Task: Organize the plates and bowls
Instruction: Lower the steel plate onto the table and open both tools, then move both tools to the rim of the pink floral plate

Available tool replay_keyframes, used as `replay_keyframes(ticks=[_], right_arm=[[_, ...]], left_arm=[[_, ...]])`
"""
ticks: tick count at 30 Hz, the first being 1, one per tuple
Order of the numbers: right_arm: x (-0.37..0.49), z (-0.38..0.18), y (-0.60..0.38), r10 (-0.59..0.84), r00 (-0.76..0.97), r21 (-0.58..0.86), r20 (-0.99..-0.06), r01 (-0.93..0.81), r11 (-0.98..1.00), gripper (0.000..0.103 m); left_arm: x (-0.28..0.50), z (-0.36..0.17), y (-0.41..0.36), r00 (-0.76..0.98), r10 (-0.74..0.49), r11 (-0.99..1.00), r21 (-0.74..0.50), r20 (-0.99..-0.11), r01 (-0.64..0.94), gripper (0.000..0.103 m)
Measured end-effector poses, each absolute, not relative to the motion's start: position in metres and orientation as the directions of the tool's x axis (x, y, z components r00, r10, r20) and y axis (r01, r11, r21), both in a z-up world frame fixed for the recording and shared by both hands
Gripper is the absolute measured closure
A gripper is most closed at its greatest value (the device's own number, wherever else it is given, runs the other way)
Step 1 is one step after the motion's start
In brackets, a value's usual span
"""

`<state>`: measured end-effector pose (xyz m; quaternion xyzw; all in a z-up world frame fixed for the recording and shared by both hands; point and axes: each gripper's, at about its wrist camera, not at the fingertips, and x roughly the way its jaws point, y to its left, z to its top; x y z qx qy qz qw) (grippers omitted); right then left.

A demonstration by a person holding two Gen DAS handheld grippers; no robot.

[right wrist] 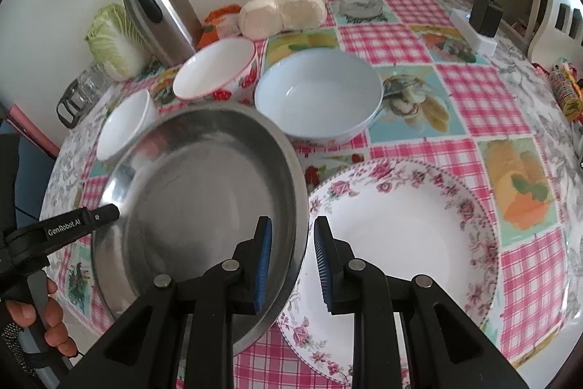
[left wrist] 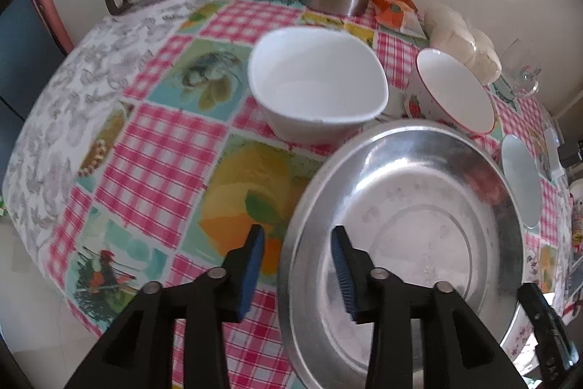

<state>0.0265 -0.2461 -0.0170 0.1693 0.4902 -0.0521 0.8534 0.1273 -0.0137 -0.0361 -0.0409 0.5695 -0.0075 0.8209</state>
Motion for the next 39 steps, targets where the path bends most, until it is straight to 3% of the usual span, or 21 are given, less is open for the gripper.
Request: replay_keyframes(ticks=[1,4,5,10,13,15,17,20,33,39], right_arm=[[0.026,-0.013,-0.246,0.073,0.525,0.239,-0.848,0.256,0.937,0.077],[0.023,-0.005,-0.248,0.078,0.55,0.256,-0.831,0.255,0.932,0.043],[0.023,-0.004,-0.248,0.082,0.558,0.262,-0.826,0.252,0.932,0.036],[0.023,0.001,-0.249,0.08,0.575,0.265,-0.814,0.245,0.933,0.023],[0.022,0.003,-0.248,0.081,0.588,0.263,-0.805,0.231,0.937,0.022],[0.021,0.004,-0.246,0.079,0.596,0.257,-0.799,0.221,0.941,0.019],[0.02,0.005,-0.243,0.072,0.607,0.248,-0.791,0.21,0.946,0.008],[0.019,0.008,-0.241,0.057,0.624,0.23,-0.779,0.199,0.953,0.002],[0.017,0.014,-0.246,0.038,0.629,0.225,-0.776,0.219,0.949,0.002],[0.005,0.028,-0.258,0.029,0.663,0.241,-0.748,0.231,0.943,0.002]], left_arm=[[0.126,-0.033,-0.013,0.363,-0.052,0.997,-0.069,-0.93,-0.034,0.049],[0.123,-0.023,-0.014,0.394,-0.043,0.998,-0.06,-0.918,-0.031,0.039],[0.122,-0.02,-0.014,0.4,-0.041,0.998,-0.058,-0.915,-0.029,0.034],[0.12,-0.014,-0.016,0.417,-0.022,0.999,-0.035,-0.909,-0.023,0.015],[0.12,-0.015,-0.017,0.417,-0.024,0.999,-0.035,-0.908,-0.02,0.011],[0.12,-0.016,-0.017,0.421,-0.021,0.999,-0.033,-0.907,-0.021,0.001],[0.119,-0.014,-0.018,0.436,-0.017,0.999,-0.029,-0.9,-0.021,0.0],[0.117,-0.009,-0.02,0.469,-0.018,1.0,-0.023,-0.883,-0.006,0.0],[0.112,0.007,-0.03,0.547,-0.039,0.998,-0.008,-0.836,0.059,0.0],[0.102,0.035,-0.044,0.649,-0.062,0.995,0.005,-0.758,0.1,0.0]])
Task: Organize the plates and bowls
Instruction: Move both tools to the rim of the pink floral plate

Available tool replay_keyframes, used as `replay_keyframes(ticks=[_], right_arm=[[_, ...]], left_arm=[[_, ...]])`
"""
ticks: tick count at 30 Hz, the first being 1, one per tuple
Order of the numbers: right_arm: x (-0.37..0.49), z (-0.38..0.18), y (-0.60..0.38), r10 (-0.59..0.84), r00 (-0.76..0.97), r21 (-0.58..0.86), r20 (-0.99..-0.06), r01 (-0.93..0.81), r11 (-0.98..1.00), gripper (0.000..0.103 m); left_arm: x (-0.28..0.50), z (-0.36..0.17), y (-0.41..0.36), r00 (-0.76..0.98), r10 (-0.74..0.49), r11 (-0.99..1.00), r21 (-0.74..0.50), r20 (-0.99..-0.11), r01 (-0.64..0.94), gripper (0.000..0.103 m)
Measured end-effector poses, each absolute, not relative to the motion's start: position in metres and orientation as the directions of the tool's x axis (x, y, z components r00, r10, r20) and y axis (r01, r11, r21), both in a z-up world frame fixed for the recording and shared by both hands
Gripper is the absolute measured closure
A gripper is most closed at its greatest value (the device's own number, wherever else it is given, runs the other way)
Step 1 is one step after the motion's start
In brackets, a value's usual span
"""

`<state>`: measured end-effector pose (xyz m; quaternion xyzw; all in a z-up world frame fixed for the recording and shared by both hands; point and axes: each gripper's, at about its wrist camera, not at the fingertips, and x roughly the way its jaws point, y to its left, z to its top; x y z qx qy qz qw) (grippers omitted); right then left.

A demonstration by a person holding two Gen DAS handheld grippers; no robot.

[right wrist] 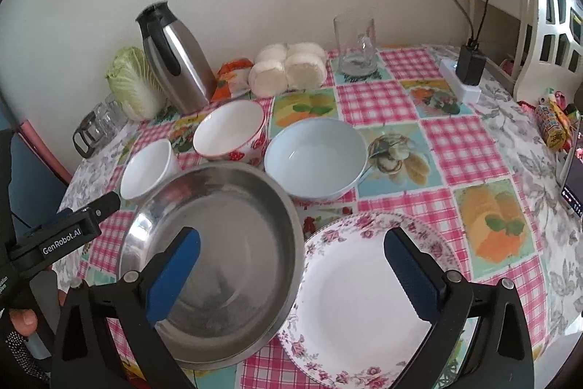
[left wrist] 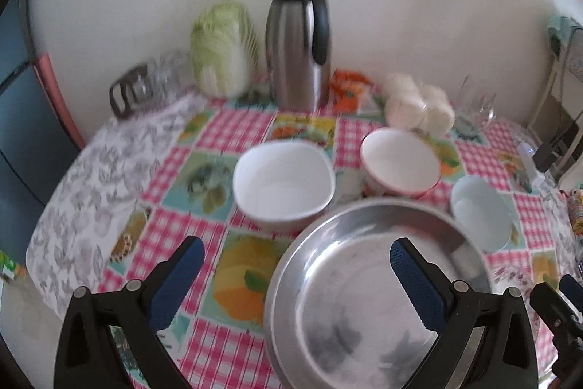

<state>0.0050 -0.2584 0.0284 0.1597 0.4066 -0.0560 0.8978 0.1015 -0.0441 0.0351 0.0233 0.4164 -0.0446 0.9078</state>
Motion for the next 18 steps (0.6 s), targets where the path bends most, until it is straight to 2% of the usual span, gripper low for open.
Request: replay_keyframes(ticks=[7,13,18], right_arm=[[-0.02,0.046,-0.289,-0.024,0.709,0.246,-0.705,0.276,0.929,0.002],[-0.045,0.044,-0.33,-0.057,0.712,0.292,-0.699,0.357,0.887,0.002],[-0.066,0.045,-0.36,-0.105,0.714,0.303,-0.692,0.419,0.856,0.002]], left_arm=[[0.088,0.053,-0.063,0.65,-0.208,0.976,-0.11,-0.731,0.188,0.0],[0.067,0.067,-0.095,0.662,-0.289,0.953,-0.141,-0.692,0.269,0.0],[0.052,0.068,-0.121,0.627,-0.337,0.934,-0.162,-0.702,0.32,0.0]])
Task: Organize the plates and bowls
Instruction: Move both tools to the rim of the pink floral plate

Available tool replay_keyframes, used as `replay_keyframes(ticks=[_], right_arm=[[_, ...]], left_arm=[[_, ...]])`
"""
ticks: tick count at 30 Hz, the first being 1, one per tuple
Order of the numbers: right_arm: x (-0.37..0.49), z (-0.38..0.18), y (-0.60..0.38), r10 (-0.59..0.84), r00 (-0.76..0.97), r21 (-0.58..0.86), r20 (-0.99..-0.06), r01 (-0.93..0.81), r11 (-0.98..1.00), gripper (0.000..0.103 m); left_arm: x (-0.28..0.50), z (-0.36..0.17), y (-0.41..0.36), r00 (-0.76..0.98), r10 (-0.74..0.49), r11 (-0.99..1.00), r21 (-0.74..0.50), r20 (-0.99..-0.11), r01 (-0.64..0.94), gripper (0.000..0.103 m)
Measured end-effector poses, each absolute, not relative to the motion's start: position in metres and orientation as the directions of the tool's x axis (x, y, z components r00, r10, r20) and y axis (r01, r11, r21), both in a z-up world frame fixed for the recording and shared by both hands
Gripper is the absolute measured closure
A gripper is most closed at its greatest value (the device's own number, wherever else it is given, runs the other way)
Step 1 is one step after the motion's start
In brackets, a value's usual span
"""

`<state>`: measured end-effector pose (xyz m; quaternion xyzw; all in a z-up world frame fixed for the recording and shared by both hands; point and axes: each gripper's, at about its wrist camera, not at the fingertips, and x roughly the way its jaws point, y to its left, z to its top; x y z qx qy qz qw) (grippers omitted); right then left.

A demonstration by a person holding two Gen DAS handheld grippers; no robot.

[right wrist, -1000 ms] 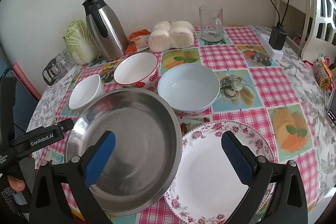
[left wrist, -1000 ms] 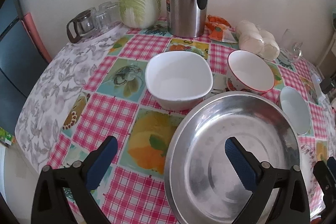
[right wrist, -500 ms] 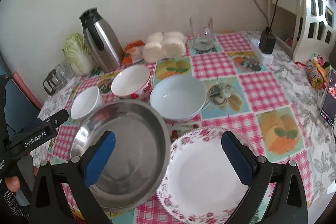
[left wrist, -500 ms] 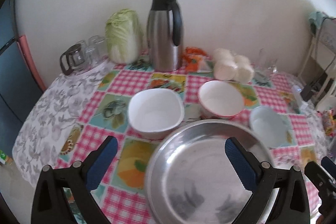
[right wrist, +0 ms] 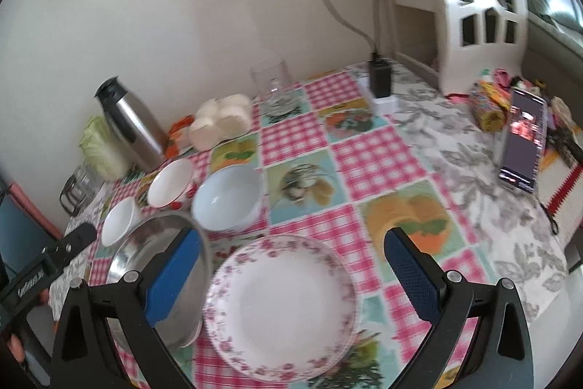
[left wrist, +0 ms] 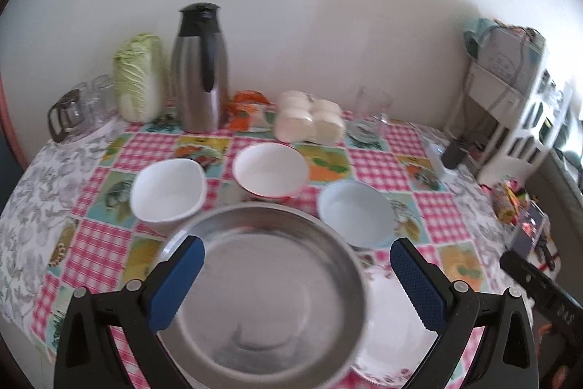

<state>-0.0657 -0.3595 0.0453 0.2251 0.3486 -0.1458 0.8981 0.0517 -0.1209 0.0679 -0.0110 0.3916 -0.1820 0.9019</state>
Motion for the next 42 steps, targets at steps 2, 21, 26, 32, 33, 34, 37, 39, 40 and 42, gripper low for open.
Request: replay_keyframes(ticks=[2,21,26,32,33,34,37,39,40,42], right_arm=[[-0.073,0.045,-0.37,-0.128,0.712,0.304,-0.69,0.445,0.842,0.002],[-0.099,0.01,-0.42,-0.116,0.669,0.345,-0.734,0.515,0.785,0.002],[-0.099,-0.003,-0.424,-0.102,0.656,0.361,-0.748,0.531,0.766,0.002],[-0.099,-0.015,-0.431,-0.065,0.656,0.414,-0.752,0.547,0.728,0.002],[-0.099,-0.017,-0.432,-0.065,0.653,0.416,-0.755,0.553,0.722,0.002],[-0.099,-0.018,-0.433,-0.066,0.65,0.414,-0.757,0.556,0.72,0.002],[-0.097,-0.024,-0.433,-0.053,0.635,0.415,-0.77,0.563,0.714,0.002],[-0.095,-0.03,-0.432,-0.038,0.625,0.418,-0.78,0.565,0.712,0.002],[-0.093,-0.033,-0.431,-0.03,0.616,0.416,-0.787,0.567,0.711,0.002],[-0.091,-0.038,-0.43,-0.02,0.601,0.41,-0.799,0.57,0.712,0.002]], left_arm=[[0.045,0.067,-0.131,0.615,-0.351,0.926,-0.165,-0.706,0.339,0.0],[-0.002,0.041,-0.207,0.422,-0.521,0.825,-0.311,-0.742,0.472,0.0],[-0.007,0.037,-0.211,0.408,-0.543,0.812,-0.337,-0.734,0.476,0.0],[-0.017,0.028,-0.221,0.405,-0.487,0.841,-0.29,-0.774,0.457,0.0],[-0.018,0.026,-0.221,0.403,-0.479,0.846,-0.288,-0.78,0.449,0.0],[-0.018,0.024,-0.222,0.397,-0.472,0.851,-0.287,-0.787,0.441,0.0],[-0.021,0.013,-0.226,0.386,-0.421,0.872,-0.25,-0.821,0.421,0.0],[-0.022,0.006,-0.228,0.391,-0.388,0.886,-0.222,-0.834,0.407,0.0],[-0.023,0.001,-0.227,0.382,-0.367,0.896,-0.213,-0.848,0.389,0.0],[-0.023,-0.005,-0.226,0.363,-0.354,0.903,-0.215,-0.862,0.371,0.0]])
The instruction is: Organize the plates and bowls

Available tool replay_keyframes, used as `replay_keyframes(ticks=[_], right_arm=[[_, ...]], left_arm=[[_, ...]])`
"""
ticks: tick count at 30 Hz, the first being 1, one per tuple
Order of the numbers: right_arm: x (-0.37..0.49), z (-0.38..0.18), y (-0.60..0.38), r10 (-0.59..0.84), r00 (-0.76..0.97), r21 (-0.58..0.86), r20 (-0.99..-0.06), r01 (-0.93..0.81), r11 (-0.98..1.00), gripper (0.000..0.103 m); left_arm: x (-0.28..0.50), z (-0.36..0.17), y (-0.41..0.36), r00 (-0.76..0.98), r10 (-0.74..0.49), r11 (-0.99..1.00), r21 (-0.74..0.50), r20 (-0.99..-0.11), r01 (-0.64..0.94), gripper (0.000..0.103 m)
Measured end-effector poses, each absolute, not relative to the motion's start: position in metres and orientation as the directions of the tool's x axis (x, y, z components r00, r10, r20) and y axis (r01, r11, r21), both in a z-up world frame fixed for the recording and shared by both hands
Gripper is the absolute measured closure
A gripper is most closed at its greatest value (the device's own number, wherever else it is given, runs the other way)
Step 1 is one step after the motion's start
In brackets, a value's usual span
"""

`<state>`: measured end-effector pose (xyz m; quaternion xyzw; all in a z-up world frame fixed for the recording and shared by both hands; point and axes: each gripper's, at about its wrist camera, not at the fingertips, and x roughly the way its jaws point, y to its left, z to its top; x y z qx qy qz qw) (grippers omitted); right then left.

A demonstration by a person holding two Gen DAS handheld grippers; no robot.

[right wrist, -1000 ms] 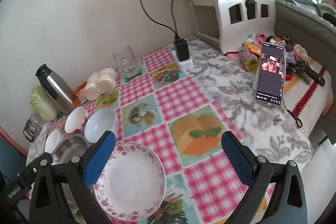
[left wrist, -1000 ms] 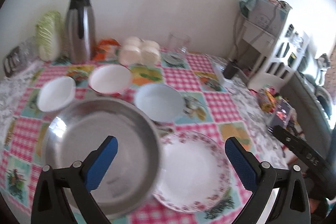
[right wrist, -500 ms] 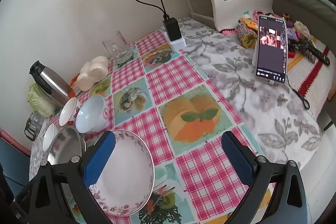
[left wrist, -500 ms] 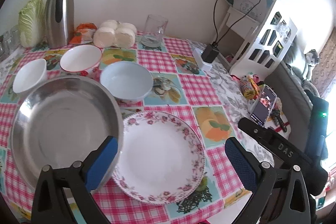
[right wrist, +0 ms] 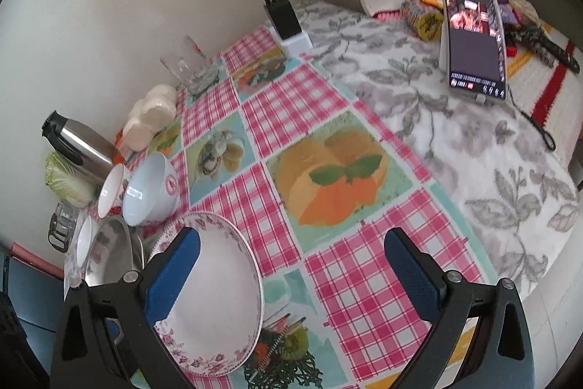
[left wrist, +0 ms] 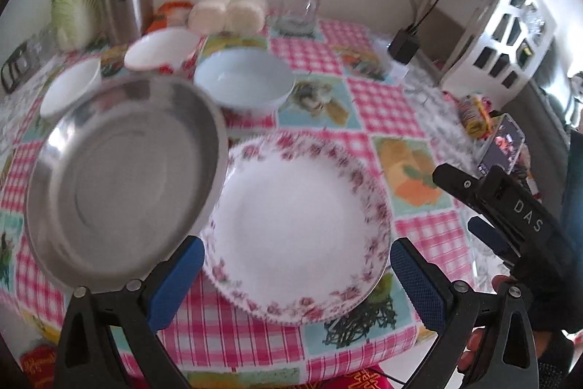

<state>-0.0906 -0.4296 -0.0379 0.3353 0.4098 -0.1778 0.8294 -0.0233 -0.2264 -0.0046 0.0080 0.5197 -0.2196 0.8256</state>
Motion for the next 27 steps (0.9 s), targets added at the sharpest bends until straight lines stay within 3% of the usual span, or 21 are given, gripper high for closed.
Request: replay_keyframes(ticks=[14,27], right_arm=[[-0.074,-0.064,-0.415,0.039,0.516,0.371,-0.855,0.558,0.742,0.002],[-0.055,-0.077,-0.394,0.068,0.489,0.342,-0.87,0.498,0.797,0.002]], left_arm=[[-0.021,-0.034,-0.216,0.299,-0.257,0.947,-0.178,-0.919,0.267,0.001],[-0.007,-0.067,-0.193,0.216,-0.216,0.973,-0.194,-0.952,0.123,0.014]])
